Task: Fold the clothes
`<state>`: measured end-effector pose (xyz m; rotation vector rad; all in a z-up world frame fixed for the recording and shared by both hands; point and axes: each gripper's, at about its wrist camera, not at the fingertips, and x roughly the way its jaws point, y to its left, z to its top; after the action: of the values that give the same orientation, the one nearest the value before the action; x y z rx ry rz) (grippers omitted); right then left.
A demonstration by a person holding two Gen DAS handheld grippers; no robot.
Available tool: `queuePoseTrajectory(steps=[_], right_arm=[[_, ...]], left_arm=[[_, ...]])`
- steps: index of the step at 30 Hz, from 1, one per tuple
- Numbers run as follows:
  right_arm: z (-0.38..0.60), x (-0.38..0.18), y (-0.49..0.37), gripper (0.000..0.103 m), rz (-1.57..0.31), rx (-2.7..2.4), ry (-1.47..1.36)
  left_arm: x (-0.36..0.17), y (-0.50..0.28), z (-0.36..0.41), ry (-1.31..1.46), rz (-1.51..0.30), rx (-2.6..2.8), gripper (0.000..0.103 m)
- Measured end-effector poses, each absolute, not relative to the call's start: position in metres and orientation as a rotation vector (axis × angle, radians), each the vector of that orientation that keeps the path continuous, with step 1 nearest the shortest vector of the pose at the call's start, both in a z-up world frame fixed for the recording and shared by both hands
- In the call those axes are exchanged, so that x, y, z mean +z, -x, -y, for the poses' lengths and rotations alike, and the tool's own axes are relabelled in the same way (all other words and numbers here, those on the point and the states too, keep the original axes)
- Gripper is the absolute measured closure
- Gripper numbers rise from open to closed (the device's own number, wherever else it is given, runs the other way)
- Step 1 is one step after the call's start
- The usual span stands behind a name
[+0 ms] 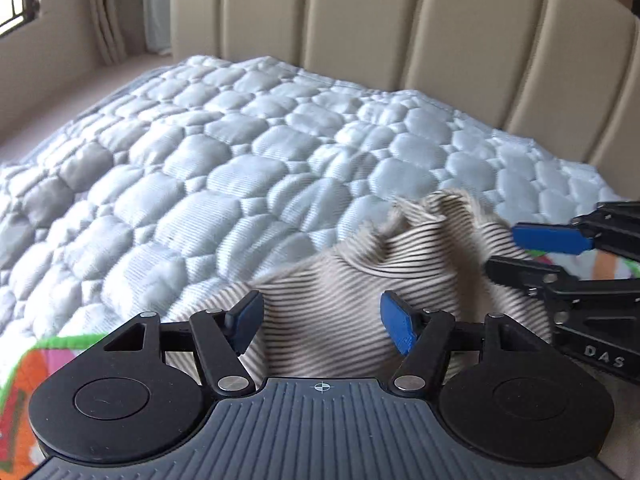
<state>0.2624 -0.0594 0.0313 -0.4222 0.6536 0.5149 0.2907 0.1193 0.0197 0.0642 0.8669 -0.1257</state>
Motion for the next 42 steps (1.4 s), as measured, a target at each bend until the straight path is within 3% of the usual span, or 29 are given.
queuePoseTrajectory(steps=[2, 4, 5, 7, 10, 12, 15, 21, 26, 28, 29, 32, 41, 42], right_arm=[[0.075, 0.012, -0.275, 0.072, -0.653, 0.397, 0.532], [0.101, 0.007, -0.287, 0.07, -0.652, 0.352, 0.529], [0.114, 0.006, -0.293, 0.062, -0.652, 0.337, 0.52], [0.136, 0.008, -0.299, 0.057, -0.645, 0.332, 0.494], [0.147, 0.031, -0.289, 0.057, -0.621, 0.451, 0.405], [0.152, 0.051, -0.268, 0.057, -0.609, 0.577, 0.384], [0.156, 0.071, -0.227, 0.055, -0.648, 0.756, 0.434], [0.156, 0.05, -0.108, 0.055, -0.814, 1.081, 0.512], [0.149, 0.041, -0.067, 0.056, -0.738, 1.057, 0.648], [0.152, 0.045, -0.067, 0.076, -0.7, 0.995, 0.664], [0.153, 0.046, -0.066, 0.091, -0.681, 0.964, 0.672], [0.16, 0.058, -0.076, 0.092, -0.629, 0.857, 0.662], [0.31, 0.211, -0.248, 0.094, -0.463, 0.258, -0.015], [0.314, 0.22, -0.253, 0.1, -0.453, 0.252, -0.06]], left_arm=[[0.009, -0.297, -0.13, -0.141, -0.88, -0.044, 0.035], [0.0, -0.301, -0.149, -0.139, -0.892, 0.003, 0.025], [-0.001, -0.301, -0.156, -0.124, -0.89, 0.003, 0.023], [-0.003, -0.3, -0.163, -0.131, -0.876, 0.008, 0.017], [0.001, -0.301, -0.164, -0.128, -0.863, 0.001, 0.018], [0.007, -0.298, -0.167, -0.062, -0.863, -0.022, 0.022], [0.022, -0.281, -0.171, 0.028, -0.833, -0.084, 0.02], [0.046, -0.246, -0.157, 0.137, -0.806, -0.137, 0.015], [0.067, -0.217, -0.144, 0.135, -0.768, -0.176, 0.008], [0.073, -0.207, -0.141, 0.129, -0.764, -0.178, 0.008], [0.075, -0.201, -0.141, 0.135, -0.76, -0.177, 0.008], [0.079, -0.188, -0.146, 0.147, -0.769, -0.173, 0.007], [0.077, -0.157, -0.182, 0.15, -0.812, -0.114, 0.004], [0.077, -0.155, -0.186, 0.153, -0.812, -0.107, 0.004]])
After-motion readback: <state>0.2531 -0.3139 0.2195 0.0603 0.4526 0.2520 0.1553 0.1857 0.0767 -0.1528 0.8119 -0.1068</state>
